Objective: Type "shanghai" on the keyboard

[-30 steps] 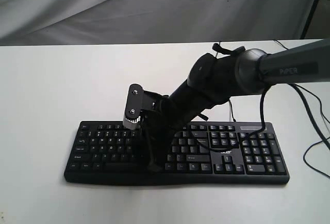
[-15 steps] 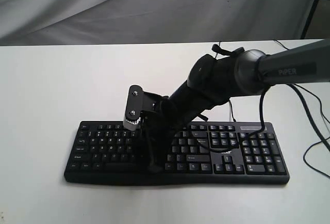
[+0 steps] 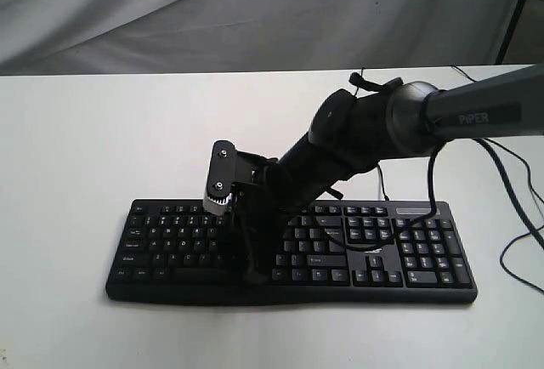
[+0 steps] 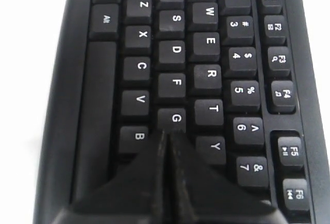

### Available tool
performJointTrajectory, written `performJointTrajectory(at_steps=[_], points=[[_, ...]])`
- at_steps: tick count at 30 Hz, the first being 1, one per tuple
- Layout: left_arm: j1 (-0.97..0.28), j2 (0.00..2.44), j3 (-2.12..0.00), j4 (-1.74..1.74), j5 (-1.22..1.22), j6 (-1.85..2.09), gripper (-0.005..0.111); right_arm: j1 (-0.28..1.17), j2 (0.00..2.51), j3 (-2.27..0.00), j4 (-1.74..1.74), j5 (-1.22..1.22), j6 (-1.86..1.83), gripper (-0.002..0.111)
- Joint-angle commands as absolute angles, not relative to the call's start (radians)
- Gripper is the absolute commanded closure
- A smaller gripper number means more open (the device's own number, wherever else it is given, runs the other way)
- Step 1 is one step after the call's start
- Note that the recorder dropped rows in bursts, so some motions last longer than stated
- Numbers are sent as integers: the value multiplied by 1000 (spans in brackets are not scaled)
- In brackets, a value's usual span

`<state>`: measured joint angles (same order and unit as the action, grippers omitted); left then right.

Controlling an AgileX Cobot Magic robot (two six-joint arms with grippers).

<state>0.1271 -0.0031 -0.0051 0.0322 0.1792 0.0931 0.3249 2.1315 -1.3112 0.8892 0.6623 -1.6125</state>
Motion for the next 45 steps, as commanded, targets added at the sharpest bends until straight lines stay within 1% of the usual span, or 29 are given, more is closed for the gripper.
performJointTrajectory(at_steps=[1, 10, 16, 24, 36, 45], points=[[123, 0, 0, 32, 174, 90, 106, 337, 2083, -1317, 895, 659, -1610, 108], [123, 0, 0, 32, 174, 90, 106, 360, 2066, -1317, 933, 627, -1585, 108], [123, 0, 0, 32, 174, 90, 106, 407, 2066, -1317, 952, 523, -1562, 108], [123, 0, 0, 32, 174, 90, 106, 458, 2066, -1321, 980, 454, -1562, 108], [123, 0, 0, 32, 174, 90, 106, 501, 2231, -1562, 950, 550, -1437, 108], [123, 0, 0, 32, 174, 90, 106, 511, 2241, -1585, 847, 544, -1363, 108]])
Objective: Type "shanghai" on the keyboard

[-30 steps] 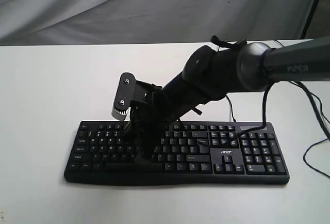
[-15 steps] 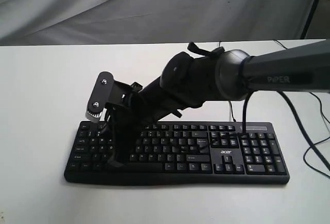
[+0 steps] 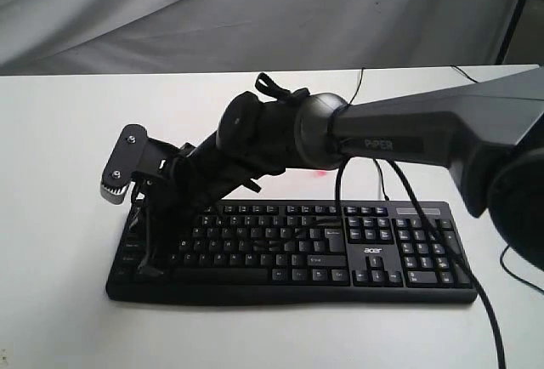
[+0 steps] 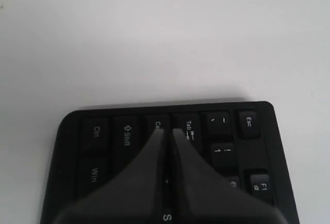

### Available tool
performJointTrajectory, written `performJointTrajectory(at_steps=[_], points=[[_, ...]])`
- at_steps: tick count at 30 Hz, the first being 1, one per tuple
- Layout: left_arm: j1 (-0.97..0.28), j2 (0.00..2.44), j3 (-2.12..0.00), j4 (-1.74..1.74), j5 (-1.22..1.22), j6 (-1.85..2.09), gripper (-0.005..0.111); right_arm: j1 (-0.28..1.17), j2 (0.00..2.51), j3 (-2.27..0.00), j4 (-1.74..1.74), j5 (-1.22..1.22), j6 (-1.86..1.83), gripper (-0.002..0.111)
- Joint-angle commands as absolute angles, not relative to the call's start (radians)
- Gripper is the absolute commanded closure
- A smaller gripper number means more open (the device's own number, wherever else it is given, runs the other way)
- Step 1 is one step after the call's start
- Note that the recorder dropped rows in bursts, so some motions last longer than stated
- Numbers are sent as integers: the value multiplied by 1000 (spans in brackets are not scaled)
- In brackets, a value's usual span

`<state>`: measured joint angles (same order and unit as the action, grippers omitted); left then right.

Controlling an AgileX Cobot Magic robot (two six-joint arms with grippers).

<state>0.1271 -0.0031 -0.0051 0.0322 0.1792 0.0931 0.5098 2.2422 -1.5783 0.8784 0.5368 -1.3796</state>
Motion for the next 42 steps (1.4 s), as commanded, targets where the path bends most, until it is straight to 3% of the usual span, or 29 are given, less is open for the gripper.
performJointTrajectory(at_steps=[1, 42], points=[[123, 0, 0, 32, 174, 90, 106, 511, 2241, -1585, 847, 544, -1363, 108], [123, 0, 0, 32, 174, 90, 106, 511, 2264, -1583, 810, 554, -1391, 108]])
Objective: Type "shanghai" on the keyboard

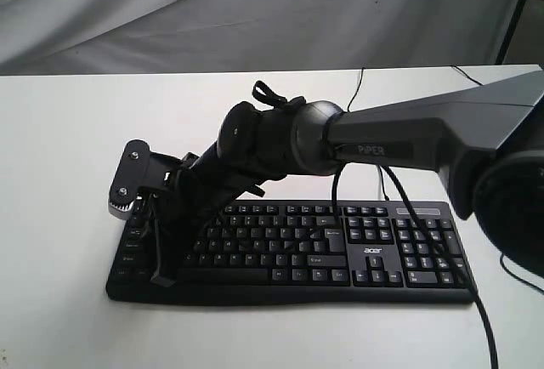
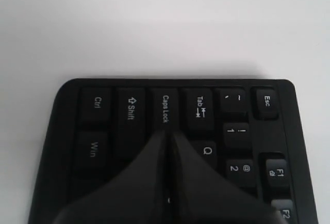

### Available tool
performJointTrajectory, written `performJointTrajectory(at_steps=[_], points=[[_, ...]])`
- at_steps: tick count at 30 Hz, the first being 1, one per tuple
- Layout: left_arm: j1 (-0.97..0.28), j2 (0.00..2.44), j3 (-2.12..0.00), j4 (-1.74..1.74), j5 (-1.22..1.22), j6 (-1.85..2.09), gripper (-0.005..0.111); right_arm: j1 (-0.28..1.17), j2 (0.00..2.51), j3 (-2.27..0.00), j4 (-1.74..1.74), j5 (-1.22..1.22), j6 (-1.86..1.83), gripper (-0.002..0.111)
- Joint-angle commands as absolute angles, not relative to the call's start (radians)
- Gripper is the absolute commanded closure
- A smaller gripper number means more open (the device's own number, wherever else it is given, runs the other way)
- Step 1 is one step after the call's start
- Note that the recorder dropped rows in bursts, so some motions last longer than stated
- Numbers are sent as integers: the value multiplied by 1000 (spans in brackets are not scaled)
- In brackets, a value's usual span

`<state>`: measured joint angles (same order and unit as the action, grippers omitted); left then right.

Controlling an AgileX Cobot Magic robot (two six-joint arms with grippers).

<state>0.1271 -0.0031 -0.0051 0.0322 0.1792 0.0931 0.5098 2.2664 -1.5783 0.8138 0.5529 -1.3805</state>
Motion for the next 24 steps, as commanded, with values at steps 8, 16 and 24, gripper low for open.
performJointTrajectory(at_steps=[8, 16, 24], points=[[123, 0, 0, 32, 174, 90, 106, 511, 2282, -1583, 812, 540, -1398, 108], [123, 0, 0, 32, 174, 90, 106, 511, 2300, -1583, 812, 532, -1404, 108], [123, 0, 0, 32, 174, 90, 106, 511, 2294, -1583, 812, 532, -1404, 108]])
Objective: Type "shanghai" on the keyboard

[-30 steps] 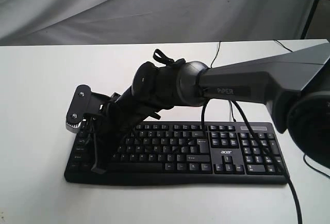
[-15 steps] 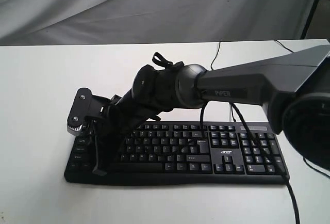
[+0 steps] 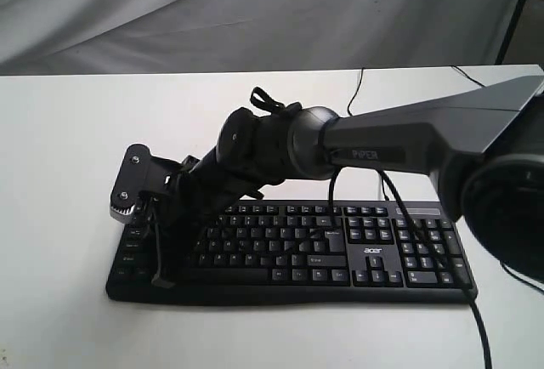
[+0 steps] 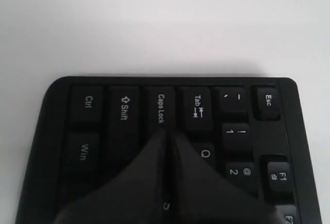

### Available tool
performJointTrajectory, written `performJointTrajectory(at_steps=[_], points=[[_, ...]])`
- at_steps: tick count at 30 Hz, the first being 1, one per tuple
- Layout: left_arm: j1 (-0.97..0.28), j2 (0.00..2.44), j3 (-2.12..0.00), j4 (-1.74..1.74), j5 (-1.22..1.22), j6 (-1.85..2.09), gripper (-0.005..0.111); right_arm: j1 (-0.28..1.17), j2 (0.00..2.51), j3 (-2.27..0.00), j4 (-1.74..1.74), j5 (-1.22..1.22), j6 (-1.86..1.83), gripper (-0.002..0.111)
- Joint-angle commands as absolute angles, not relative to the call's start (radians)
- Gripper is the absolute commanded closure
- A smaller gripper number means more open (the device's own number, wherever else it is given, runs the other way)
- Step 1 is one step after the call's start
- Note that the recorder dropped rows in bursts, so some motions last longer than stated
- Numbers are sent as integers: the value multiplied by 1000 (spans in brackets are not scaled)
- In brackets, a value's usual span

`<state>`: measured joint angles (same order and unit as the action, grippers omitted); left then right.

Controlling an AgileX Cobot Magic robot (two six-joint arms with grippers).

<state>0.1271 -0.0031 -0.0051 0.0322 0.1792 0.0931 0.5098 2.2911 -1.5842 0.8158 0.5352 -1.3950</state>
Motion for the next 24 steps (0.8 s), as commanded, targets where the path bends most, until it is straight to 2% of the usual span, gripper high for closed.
performJointTrajectory(at_steps=[1, 17, 24], points=[[123, 0, 0, 32, 174, 90, 106, 511, 2285, -1583, 812, 532, -1404, 108], [123, 0, 0, 32, 174, 90, 106, 508, 2214, -1583, 797, 603, -1399, 108], [123, 0, 0, 32, 174, 90, 106, 509, 2185, -1567, 603, 670, -1222, 108]])
